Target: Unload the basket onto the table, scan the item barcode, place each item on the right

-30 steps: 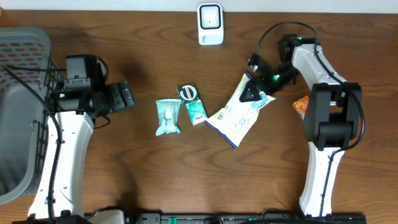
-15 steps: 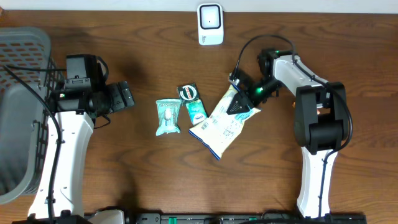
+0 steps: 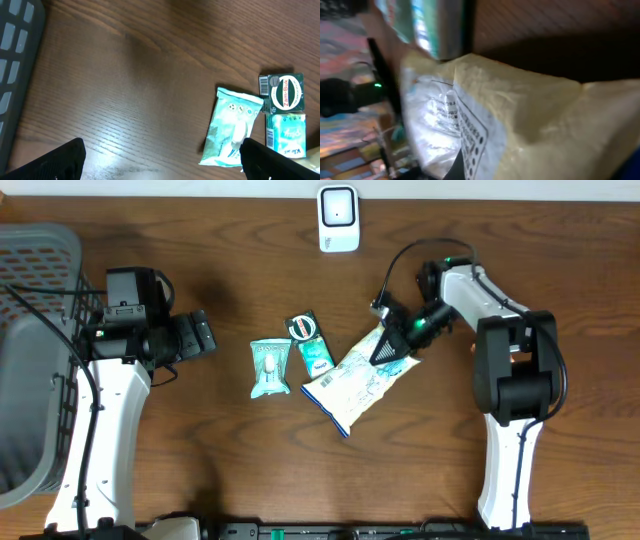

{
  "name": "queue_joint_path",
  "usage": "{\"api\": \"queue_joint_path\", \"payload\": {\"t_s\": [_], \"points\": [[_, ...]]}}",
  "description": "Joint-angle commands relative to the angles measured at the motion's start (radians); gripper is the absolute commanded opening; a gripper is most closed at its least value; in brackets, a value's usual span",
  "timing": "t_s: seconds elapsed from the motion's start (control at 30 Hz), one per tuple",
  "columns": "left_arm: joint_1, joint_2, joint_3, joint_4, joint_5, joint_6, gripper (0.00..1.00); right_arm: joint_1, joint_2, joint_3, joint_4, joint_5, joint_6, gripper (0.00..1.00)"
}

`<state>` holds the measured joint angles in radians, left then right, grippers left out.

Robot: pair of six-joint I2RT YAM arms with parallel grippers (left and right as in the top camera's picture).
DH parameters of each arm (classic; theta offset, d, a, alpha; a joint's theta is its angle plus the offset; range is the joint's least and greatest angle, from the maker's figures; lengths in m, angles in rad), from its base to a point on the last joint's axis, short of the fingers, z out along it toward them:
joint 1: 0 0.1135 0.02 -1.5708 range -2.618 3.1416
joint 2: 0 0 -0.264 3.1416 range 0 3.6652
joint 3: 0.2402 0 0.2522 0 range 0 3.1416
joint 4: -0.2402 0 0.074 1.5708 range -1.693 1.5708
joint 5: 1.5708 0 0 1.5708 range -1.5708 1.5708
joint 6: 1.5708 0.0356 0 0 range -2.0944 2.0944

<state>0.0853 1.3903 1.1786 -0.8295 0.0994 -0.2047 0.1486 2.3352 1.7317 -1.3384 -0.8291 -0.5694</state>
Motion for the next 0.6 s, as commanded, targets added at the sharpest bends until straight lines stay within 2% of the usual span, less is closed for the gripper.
{"api": "queue_joint_path", "payload": {"t_s": [0.0, 0.17, 0.3, 0.53, 0.57], "points": [[0.003, 0.003, 0.009, 0.0, -0.002, 0.013, 0.98, -0.057, -0.104, 0.053, -0.025, -0.16, 0.015, 0.01], [0.003, 0.003, 0.009, 0.0, -0.002, 0.013, 0.98, -0.122, -0.251, 0.053, -0.043, -0.182, 0.086, 0.01], [0.003, 0.003, 0.009, 0.0, -0.002, 0.013, 0.98, -0.145, -0.261, 0.039, -0.02, -0.124, 0.192, 0.01], [0.003, 0.003, 0.009, 0.0, -0.002, 0.013, 0.98, -0.143, -0.255, -0.208, 0.3, 0.127, 0.539, 0.01], [0.003, 0.003, 0.009, 0.0, -0.002, 0.013, 0.98, -0.143, -0.255, -0.224, 0.315, 0.135, 0.55, 0.01]]}}
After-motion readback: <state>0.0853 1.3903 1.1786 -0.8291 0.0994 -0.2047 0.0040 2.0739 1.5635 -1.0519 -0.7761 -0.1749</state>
